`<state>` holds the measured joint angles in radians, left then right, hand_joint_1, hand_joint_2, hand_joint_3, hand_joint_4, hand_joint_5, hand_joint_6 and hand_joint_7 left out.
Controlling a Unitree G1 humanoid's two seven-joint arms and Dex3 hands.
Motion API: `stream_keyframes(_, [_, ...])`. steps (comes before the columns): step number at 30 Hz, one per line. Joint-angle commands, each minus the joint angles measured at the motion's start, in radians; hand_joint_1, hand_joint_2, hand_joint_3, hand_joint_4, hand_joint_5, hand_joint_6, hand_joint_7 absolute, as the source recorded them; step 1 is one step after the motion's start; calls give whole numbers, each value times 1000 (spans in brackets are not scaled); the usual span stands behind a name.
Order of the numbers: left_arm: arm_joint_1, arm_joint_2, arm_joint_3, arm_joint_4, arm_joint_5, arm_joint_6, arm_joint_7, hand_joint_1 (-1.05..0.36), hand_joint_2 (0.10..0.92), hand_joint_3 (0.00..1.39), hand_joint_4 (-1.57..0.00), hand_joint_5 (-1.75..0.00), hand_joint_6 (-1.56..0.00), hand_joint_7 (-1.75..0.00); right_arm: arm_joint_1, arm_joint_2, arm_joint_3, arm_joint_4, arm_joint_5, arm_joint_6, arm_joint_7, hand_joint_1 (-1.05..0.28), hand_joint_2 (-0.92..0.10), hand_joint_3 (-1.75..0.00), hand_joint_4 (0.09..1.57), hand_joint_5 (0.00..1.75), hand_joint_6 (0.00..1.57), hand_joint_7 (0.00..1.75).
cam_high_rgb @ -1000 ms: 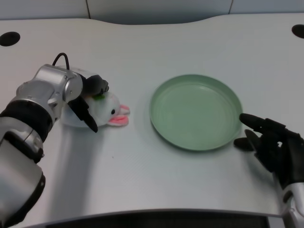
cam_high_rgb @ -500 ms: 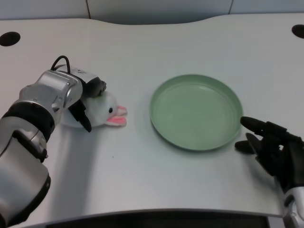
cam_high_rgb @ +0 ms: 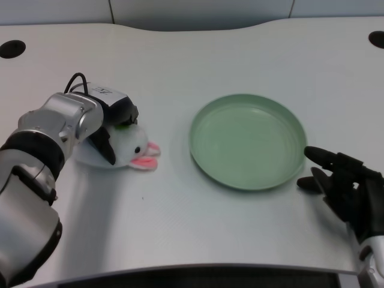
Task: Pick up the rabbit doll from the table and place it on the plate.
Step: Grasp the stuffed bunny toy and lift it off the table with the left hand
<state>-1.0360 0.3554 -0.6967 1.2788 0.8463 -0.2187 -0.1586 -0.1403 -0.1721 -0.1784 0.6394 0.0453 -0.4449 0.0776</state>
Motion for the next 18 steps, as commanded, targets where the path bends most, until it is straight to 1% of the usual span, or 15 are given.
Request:
stream_keyframes(1, [11, 0, 7, 11, -13, -7, -7, -335, 807, 1, -541, -1481, -463, -1518, 10, 1, -1, -1, 6, -13, 1, -407, -921, -193, 796, 779, 988, 11])
stream_keyframes(2, [10, 0, 6, 12, -14, -8, -7, -329, 807, 1, -543, -1504, -449, -1568, 10, 1, -1, 0, 6, -13, 1, -408, -921, -194, 794, 781, 988, 11])
stream_keyframes(4, [10, 0, 5, 12, -15, -8, -7, -326, 807, 0, -544, -1518, -441, -1595, 10, 1, -1, 0, 6, -13, 1, -408, -921, -195, 793, 784, 988, 11])
stream_keyframes(5, [19, 0, 9, 15, -19, -12, 11, -326, 808, 0, -543, -1521, -439, -1600, 12, 1, 0, -7, 3, -7, -2, -408, -921, -196, 792, 785, 988, 11])
stream_keyframes(6, [25, -1, 11, 17, -21, -15, 25, -236, 832, 11, -583, -1654, -476, -1686, 14, 0, 1, -12, 1, -3, -5, -406, -921, -200, 790, 785, 985, 9])
stream_keyframes(8, [32, -1, 14, 20, -24, -19, 40, -186, 846, 16, -605, -1727, -500, -1734, 16, 0, 1, -18, -1, 2, -7, -405, -921, -204, 788, 785, 984, 9])
stream_keyframes(18, [31, -3, 16, 24, -21, -22, 45, -172, 852, 14, -611, -1746, -508, -1746, 18, 0, 2, -21, -1, 4, -8, -405, -921, -208, 788, 786, 984, 9])
